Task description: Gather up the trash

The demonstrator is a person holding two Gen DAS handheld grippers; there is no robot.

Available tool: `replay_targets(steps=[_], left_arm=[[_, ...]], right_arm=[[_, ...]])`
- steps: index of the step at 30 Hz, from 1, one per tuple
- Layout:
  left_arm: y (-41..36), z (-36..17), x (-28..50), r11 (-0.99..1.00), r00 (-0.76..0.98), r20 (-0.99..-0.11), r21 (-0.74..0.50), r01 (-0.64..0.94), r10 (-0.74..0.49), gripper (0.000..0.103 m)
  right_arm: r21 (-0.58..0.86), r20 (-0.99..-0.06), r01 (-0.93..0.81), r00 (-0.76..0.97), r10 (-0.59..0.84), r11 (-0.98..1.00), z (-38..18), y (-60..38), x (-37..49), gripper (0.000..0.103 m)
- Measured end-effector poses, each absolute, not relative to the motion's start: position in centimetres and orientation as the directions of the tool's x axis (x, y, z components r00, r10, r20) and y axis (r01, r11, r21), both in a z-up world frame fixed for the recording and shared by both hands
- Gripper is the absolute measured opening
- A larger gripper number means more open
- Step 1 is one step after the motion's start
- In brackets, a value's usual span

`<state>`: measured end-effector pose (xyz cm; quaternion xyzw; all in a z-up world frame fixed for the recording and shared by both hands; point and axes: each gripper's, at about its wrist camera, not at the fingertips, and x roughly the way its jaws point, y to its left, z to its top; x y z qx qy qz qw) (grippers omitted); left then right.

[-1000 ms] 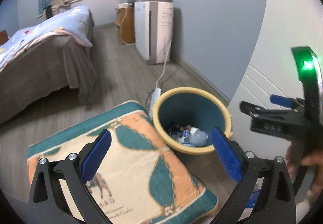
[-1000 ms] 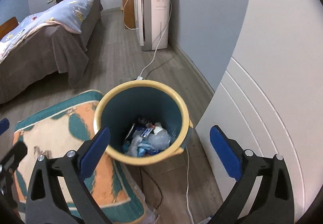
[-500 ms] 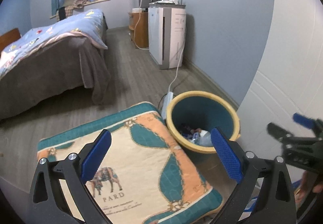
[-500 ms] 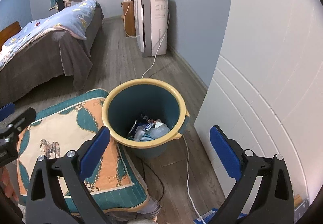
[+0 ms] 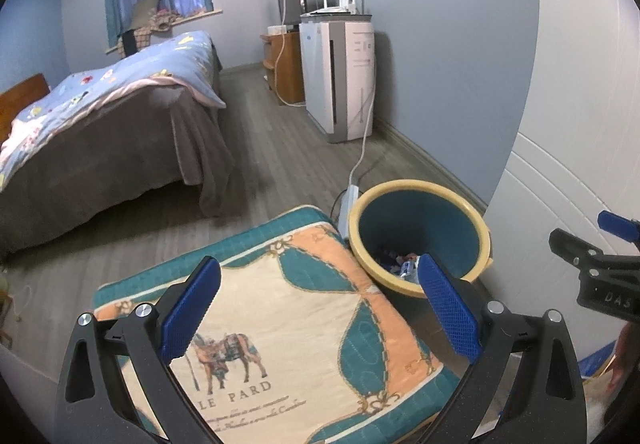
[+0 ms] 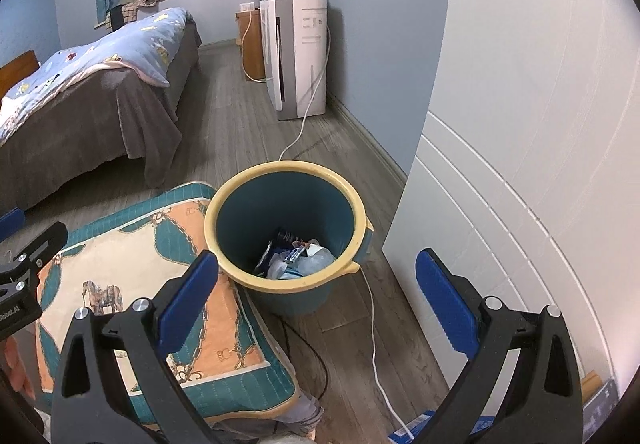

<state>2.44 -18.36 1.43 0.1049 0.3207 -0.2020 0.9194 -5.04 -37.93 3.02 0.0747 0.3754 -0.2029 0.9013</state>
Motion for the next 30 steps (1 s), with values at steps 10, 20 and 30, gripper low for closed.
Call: replay_targets(steps=[10, 20, 30], left_arm=[[-17.8, 1.5, 2.5, 0.9, 0.713, -0.634, 0.06, 0.431, -0.299, 0.098], [-17.5, 1.5, 2.5, 0.902, 0.715, -0.635, 0.063, 0.427, -0.294, 0.098], [-17.6, 1.0, 2.4, 0.898, 0.709, -0.642, 0.071, 0.435, -0.293, 0.098]], right_arm=[[0.007, -0.704, 0.434, 0.642, -0.304, 0.901, 3.2, -37.3, -5.5, 0.097], [-0.006, -0.703, 0.43, 0.64, -0.31, 0.903, 3.2, -37.0, -5.3, 0.097], [-0.009, -0.706, 0.431, 0.636, -0.311, 0.902, 3.0, -36.9, -5.2, 0.097]])
